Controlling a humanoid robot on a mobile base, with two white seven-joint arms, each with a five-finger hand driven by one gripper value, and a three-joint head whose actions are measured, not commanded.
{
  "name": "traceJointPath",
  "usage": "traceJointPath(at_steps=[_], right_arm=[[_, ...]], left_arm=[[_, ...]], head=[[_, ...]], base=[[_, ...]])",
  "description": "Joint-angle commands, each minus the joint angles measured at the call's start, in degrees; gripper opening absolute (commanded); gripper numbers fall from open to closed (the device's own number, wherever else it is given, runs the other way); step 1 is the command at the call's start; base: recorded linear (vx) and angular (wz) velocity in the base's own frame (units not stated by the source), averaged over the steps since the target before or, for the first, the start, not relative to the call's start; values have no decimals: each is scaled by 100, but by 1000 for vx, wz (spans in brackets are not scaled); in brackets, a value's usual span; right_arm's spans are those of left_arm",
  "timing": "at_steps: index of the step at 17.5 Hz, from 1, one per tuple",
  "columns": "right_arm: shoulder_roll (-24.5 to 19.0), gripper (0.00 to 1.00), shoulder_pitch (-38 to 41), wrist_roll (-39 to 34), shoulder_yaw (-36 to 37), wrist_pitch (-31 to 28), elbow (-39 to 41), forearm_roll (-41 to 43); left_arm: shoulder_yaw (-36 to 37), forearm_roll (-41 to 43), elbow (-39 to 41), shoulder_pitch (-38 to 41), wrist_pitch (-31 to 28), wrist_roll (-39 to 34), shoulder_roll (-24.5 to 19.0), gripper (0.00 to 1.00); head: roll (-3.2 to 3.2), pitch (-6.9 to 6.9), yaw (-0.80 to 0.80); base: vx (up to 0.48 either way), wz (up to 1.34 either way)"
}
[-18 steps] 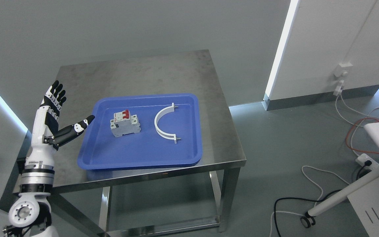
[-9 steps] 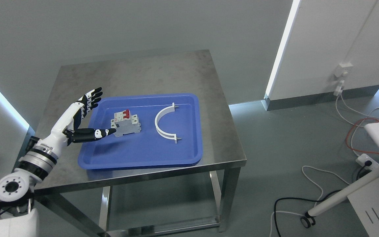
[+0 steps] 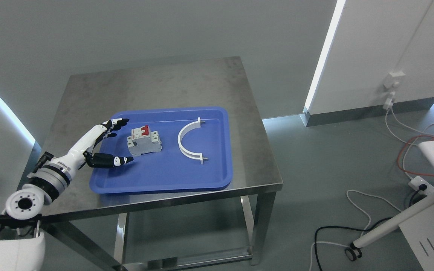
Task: Place circuit breaker on shelf
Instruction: 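Close the left hand around the grey circuit breaker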
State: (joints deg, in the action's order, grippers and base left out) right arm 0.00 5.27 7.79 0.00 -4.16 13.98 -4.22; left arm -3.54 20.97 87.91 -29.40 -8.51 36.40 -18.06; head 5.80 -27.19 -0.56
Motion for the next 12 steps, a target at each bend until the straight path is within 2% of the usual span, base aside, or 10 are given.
traceJointPath(at_steps=[1, 4, 7, 8, 9, 12], right_arm=[[100, 100, 0, -6, -114, -41, 0, 0], [100, 100, 0, 3, -114, -41, 0, 0], [100, 100, 0, 3, -114, -33, 0, 0], [100, 100, 0, 3, -114, -41, 0, 0], [100, 100, 0, 3, -114, -41, 0, 0], [100, 100, 0, 3, -114, -41, 0, 0]], left_arm=[[486, 442, -467, -162, 16, -19, 223, 66], [477, 540, -608, -241, 156, -46, 443, 61], [249, 540, -609, -241, 375, -37, 531, 34], [118, 540, -626, -241, 576, -63, 557, 20], [-5, 549, -687, -259, 761, -63, 592, 15], [-427, 540, -793, -268, 1061, -81, 846, 7]], head=[[0, 0, 0], [0, 0, 0], [0, 0, 0], [0, 0, 0], [0, 0, 0], [0, -1, 0]], base=[[27, 21], [11, -21], [-6, -21], [0, 0], [0, 0], [0, 0]])
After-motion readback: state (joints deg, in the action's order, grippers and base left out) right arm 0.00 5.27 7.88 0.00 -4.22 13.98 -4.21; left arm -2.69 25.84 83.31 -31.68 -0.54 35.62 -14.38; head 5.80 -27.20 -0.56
